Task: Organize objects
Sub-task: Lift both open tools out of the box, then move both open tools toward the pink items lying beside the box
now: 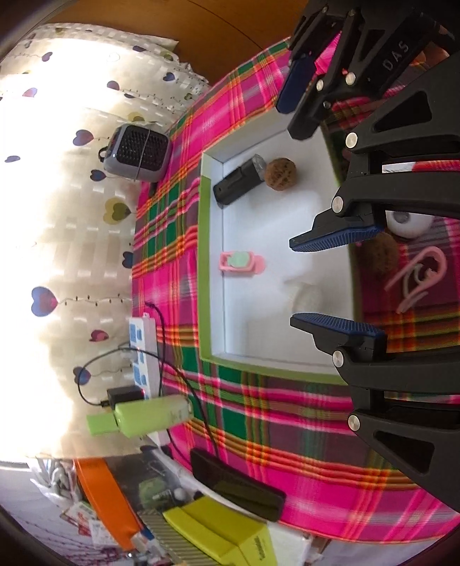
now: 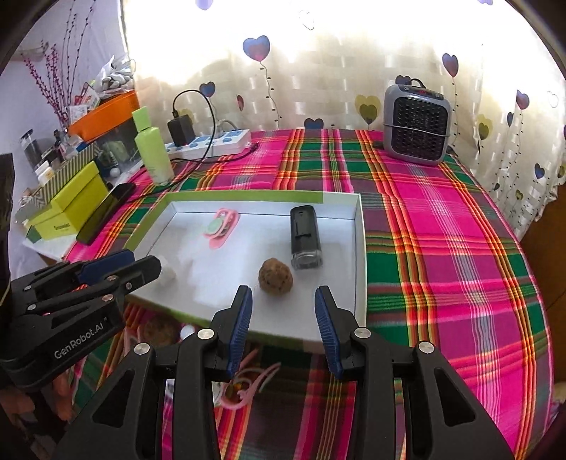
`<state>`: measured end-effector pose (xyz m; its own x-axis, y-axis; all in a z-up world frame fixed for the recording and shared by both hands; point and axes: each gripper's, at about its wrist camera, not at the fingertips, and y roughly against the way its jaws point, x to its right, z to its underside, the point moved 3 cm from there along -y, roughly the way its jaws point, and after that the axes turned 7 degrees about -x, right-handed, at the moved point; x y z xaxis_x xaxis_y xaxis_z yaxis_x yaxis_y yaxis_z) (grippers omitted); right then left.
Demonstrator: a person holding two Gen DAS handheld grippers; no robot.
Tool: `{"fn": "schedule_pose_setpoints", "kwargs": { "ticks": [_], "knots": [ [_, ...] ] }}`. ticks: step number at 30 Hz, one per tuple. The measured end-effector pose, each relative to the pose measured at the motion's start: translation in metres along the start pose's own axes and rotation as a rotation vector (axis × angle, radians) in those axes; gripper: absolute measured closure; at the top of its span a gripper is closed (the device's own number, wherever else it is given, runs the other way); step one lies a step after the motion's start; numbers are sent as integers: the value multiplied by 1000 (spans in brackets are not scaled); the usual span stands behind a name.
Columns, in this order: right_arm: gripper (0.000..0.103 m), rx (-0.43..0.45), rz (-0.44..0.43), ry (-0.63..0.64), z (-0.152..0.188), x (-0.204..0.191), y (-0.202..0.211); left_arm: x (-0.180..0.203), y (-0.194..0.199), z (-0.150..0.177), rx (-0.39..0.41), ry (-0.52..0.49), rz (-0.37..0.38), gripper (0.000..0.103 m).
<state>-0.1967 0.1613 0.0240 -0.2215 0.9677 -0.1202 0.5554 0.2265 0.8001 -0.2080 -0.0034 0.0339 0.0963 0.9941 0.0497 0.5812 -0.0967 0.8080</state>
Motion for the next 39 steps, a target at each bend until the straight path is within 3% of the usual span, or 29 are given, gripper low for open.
{"fn": "schedule_pose_setpoints", "kwargs": {
  "ticks": [19,29,39],
  "knots": [
    [65,29,-51,39,32,-11,14,-8,19,45,-2,-8,-16,68],
    [65,19,-74,31,44,-7,15,-12,16,63,-26,0,21,66],
    [65,-10,-42,12,55,5,10,-23,10,77,-39,27,73,59]
  ]
}}
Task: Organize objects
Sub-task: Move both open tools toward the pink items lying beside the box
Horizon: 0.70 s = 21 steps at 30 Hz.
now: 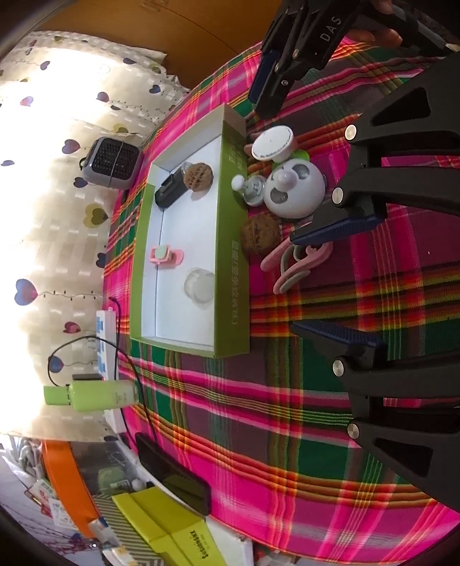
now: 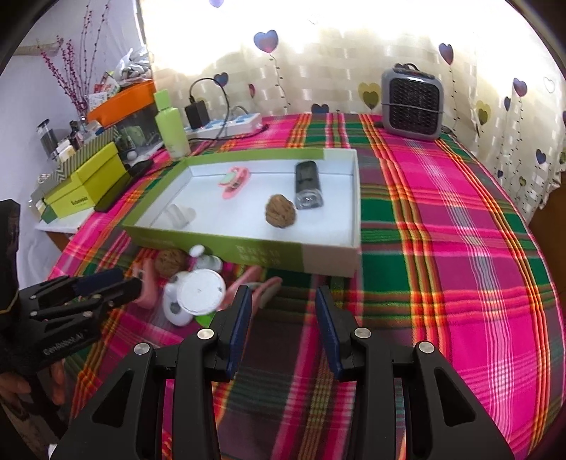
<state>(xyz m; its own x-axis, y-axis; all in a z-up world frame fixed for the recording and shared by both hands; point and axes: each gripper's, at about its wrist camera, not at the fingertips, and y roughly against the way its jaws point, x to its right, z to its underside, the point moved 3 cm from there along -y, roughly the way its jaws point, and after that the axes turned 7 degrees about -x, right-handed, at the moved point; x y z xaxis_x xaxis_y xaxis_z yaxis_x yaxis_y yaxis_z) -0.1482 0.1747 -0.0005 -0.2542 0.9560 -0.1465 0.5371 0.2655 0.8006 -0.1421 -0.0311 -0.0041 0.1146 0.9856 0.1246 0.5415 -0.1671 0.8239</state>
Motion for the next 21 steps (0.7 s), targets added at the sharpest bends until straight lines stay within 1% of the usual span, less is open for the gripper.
{"fn": "schedule_pose_setpoints", "kwargs": {
  "ticks": [9,16,18,21],
  "knots": [
    [64,-27,-32,-17,4,2,-4,-2,-1,1,-4,12,38,58],
    [64,-36,-51,5,5,-5,-7,3,-2,3,-10,6,67,58],
    [64,-38,-52,4,5,-5,-7,5,-2,3,-17,10,86,58],
    [64,-40,-67,3,5,-7,-8,12,-1,4,-18,-6,96,58]
  ]
}}
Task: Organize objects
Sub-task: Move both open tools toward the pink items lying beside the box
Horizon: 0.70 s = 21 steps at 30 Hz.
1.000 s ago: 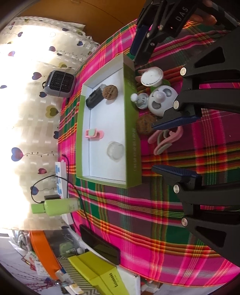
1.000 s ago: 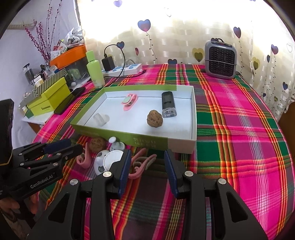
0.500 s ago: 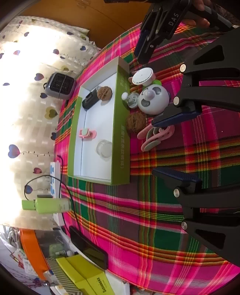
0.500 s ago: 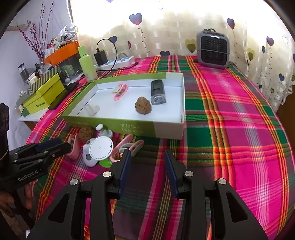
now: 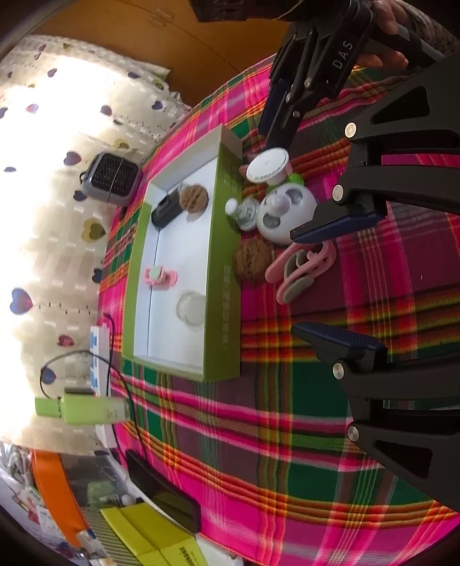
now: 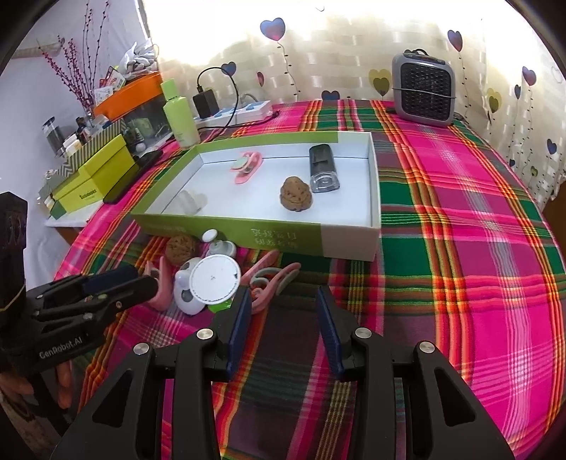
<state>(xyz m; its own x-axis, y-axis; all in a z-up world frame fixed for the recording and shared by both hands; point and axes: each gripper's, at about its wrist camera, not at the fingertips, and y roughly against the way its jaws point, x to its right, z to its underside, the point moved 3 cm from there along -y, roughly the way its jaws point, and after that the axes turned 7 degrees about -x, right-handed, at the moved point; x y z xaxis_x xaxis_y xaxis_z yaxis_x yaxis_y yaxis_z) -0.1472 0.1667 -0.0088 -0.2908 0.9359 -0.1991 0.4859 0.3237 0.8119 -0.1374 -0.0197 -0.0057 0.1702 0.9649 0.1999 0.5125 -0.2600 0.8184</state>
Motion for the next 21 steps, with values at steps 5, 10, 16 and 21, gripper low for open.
{"fn": "schedule_pose_setpoints", "kwargs": {
  "ticks": [5,10,16,21],
  "knots": [
    [60,0,0,2,-1,-2,-1,8,2,3,3,-21,5,58],
    [60,-3,-21,4,-1,-5,-3,10,3,4,1,-21,-6,56],
    [60,-7,-30,-4,-1,-8,-4,14,2,8,-19,-27,3,56],
    [60,-7,-31,-4,-2,-10,-5,17,-1,11,-22,-38,0,56]
  ]
}}
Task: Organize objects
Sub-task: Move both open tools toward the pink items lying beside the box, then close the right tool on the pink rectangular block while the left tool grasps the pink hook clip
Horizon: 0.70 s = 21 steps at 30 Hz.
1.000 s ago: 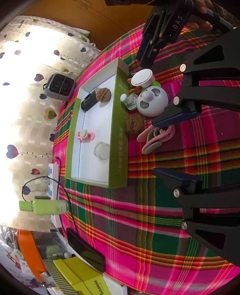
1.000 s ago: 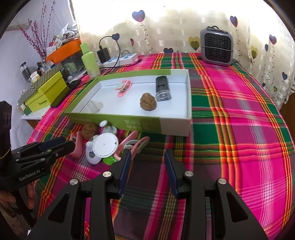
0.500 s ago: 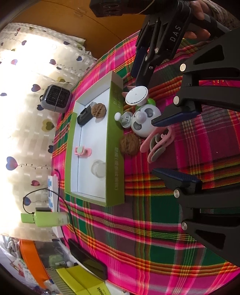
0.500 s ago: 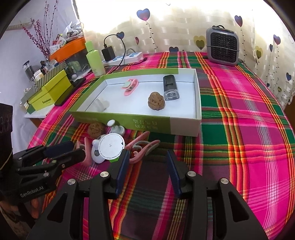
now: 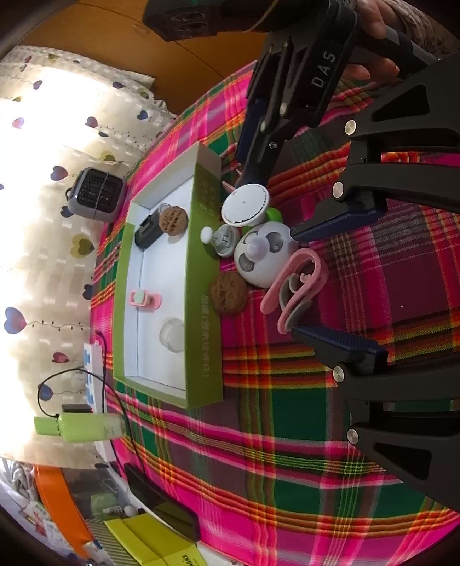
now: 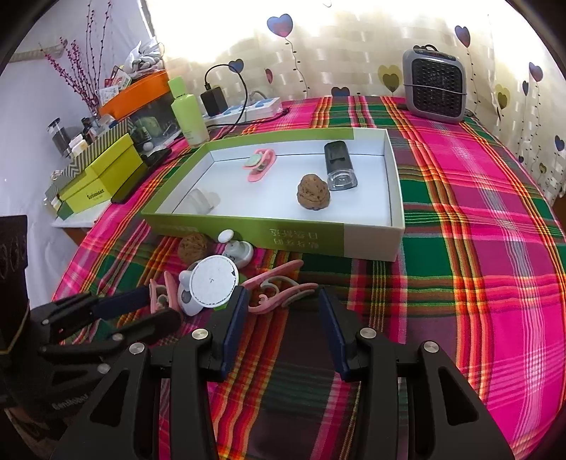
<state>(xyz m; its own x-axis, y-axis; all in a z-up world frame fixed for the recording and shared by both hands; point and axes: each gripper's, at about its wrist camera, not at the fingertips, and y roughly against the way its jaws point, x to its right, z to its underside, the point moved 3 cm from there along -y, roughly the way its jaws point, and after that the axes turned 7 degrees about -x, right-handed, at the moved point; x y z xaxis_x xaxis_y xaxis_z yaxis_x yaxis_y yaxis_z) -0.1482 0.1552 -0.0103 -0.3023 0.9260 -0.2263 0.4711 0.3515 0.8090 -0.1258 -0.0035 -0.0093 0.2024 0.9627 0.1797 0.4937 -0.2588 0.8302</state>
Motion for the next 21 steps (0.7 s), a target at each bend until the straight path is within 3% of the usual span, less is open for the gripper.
{"fn": "schedule_pose_setpoints", "kwargs": {
  "ticks": [10,14,21],
  "knots": [
    [55,-5,104,-11,2,12,4,-13,2,0,2,26,-25,56],
    [55,-10,194,-4,6,17,8,-19,3,0,5,33,-35,56],
    [55,55,173,-65,-1,23,25,-27,3,-1,10,49,-42,56]
  ]
}}
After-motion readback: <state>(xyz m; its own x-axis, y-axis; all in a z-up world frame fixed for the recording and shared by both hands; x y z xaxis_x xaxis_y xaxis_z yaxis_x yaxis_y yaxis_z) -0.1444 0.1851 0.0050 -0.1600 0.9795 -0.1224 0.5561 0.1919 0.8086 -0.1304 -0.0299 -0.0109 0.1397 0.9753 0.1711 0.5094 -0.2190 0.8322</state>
